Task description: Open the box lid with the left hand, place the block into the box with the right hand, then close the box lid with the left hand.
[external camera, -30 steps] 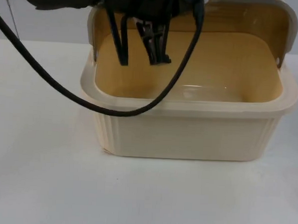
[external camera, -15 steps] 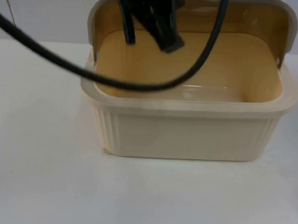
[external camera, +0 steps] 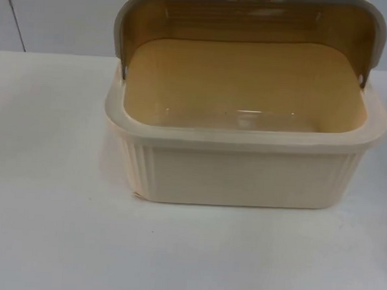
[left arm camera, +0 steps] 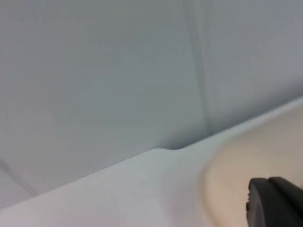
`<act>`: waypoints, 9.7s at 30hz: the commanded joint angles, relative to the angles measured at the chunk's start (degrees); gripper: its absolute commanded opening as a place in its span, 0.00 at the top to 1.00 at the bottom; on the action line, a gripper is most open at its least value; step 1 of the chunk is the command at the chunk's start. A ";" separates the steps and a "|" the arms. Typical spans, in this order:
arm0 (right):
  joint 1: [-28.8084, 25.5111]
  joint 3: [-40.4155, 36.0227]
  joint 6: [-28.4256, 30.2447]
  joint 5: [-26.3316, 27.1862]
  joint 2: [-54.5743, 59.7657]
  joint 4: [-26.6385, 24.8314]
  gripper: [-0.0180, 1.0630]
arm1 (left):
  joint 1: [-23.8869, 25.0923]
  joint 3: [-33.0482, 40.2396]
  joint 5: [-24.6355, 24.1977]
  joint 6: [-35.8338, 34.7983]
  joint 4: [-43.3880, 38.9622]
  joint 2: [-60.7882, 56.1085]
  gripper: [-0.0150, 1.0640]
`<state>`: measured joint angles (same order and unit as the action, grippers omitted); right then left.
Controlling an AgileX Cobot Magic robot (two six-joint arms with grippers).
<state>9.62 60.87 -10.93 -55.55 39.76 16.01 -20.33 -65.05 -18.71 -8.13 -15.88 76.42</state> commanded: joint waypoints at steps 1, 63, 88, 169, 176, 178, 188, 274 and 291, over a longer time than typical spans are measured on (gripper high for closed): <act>0.37 0.41 -0.02 0.71 -0.01 -0.18 0.02 | 2.70 -0.30 -0.25 -2.34 0.90 -1.04 0.99; 0.27 4.91 12.07 13.81 22.76 -9.25 0.02 | 12.42 -0.30 -11.01 -6.97 1.72 -19.84 0.02; -5.76 -16.56 26.75 23.89 30.89 -21.46 0.02 | 12.32 -0.30 -11.34 -6.97 -1.24 -19.84 0.02; -4.20 -19.49 30.47 39.33 15.00 -24.12 0.98 | 12.32 -0.30 -8.90 -6.97 0.30 -19.84 0.02; -3.55 -13.67 25.52 34.36 14.23 -25.46 0.98 | 12.32 -0.30 -8.90 -6.97 0.30 -19.84 0.02; -1.26 -10.92 24.29 33.62 14.77 -25.80 0.98 | 12.32 -0.30 -8.90 -6.97 0.30 -19.84 0.02; 13.17 -9.06 21.68 33.46 18.88 -25.37 0.98 | 12.32 -0.30 -9.33 -6.97 0.28 -19.84 0.02; 21.58 -9.06 24.57 45.51 43.99 -26.84 0.10 | 12.32 -0.30 -9.63 -6.97 0.33 -19.84 0.02; 21.58 -9.06 19.89 35.35 35.44 -26.59 0.01 | 12.32 -0.30 -9.63 -6.97 0.44 -19.84 0.02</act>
<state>31.32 51.50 8.94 -19.29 75.78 -10.92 -8.05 -65.05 -28.36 -14.56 -16.16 56.75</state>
